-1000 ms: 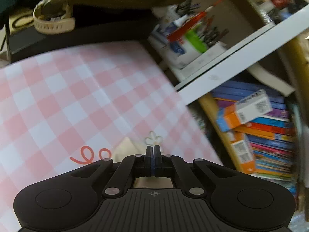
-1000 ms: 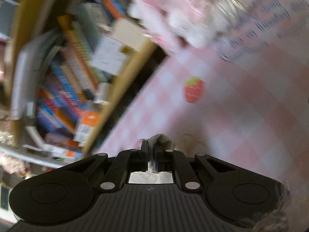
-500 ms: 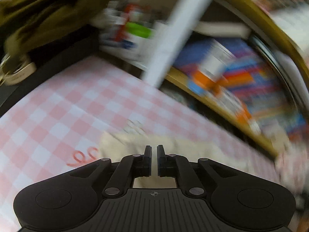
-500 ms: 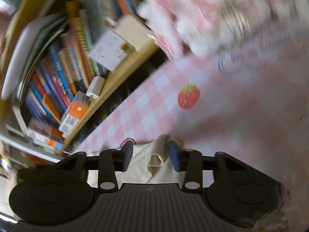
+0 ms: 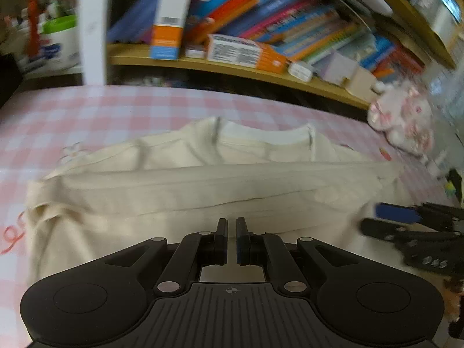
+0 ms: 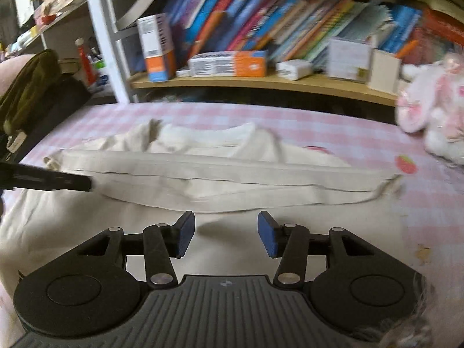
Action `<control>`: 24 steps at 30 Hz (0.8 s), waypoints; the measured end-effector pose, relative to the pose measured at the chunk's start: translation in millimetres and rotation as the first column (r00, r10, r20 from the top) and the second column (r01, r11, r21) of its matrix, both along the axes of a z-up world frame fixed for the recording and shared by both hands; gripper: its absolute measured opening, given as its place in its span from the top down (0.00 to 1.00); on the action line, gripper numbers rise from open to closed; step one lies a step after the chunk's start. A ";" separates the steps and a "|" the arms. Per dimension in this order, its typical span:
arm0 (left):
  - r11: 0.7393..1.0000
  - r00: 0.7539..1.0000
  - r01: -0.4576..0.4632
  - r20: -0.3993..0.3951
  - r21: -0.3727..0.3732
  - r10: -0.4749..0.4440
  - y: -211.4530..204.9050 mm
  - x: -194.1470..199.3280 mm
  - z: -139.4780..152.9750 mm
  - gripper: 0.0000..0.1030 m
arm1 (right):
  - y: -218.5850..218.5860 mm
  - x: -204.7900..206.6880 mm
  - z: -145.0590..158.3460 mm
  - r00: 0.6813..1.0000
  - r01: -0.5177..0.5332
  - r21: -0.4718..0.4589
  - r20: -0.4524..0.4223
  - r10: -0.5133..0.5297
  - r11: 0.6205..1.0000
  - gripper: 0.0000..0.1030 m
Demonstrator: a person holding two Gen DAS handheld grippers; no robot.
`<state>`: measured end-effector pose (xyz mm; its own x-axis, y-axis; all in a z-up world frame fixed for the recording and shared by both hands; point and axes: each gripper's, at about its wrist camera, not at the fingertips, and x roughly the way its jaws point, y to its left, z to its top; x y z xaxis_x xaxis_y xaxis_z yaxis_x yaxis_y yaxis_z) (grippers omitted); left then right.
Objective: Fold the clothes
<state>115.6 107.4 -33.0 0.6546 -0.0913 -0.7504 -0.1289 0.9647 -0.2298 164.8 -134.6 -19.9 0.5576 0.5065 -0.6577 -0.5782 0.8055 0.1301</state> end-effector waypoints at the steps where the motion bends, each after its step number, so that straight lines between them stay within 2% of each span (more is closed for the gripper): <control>1: 1.000 1.000 0.014 -0.007 0.005 -0.014 -2.1 3.4 -1.7 0.94 | 5.4 -1.4 -2.6 1.000 -0.006 -0.010 -0.001 0.006 1.000 0.56; 5: 0.998 0.998 0.053 -0.027 0.021 -0.052 -6.5 15.7 -6.9 0.94 | 22.5 -0.8 -13.2 1.000 -0.017 -0.067 -0.007 0.017 0.998 0.57; 10: 0.995 0.995 0.094 -0.045 0.035 -0.092 -7.0 36.6 -5.6 0.94 | 34.1 -9.6 -18.2 0.994 -0.076 -0.193 0.060 0.089 0.978 0.56; 14: 0.994 0.995 0.088 -0.061 0.065 -0.084 5.5 67.0 -4.5 0.94 | 33.3 -5.9 -17.5 0.996 -0.075 -0.189 0.038 0.083 0.979 0.55; 17: 0.994 0.997 0.047 -0.064 0.104 -0.040 26.7 106.5 -2.9 0.91 | 32.6 -6.0 -17.5 0.996 -0.080 -0.191 0.034 0.088 0.978 0.55; 20: 0.993 0.997 -0.061 -0.036 0.105 0.065 57.5 137.8 5.3 0.89 | 33.8 -5.8 -17.7 0.995 -0.083 -0.195 0.030 0.090 0.977 0.55; 24: 0.980 0.989 -0.144 0.034 0.136 0.141 86.2 128.8 27.6 0.89 | 34.3 -5.6 -16.7 0.995 -0.093 -0.201 0.019 0.099 0.975 0.55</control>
<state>244.5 193.5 -5.3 0.6712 0.1071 -0.7335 -0.2636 0.9593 -0.1011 159.2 -100.4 -36.6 0.5333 0.4184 -0.7352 -0.6550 0.7542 -0.0458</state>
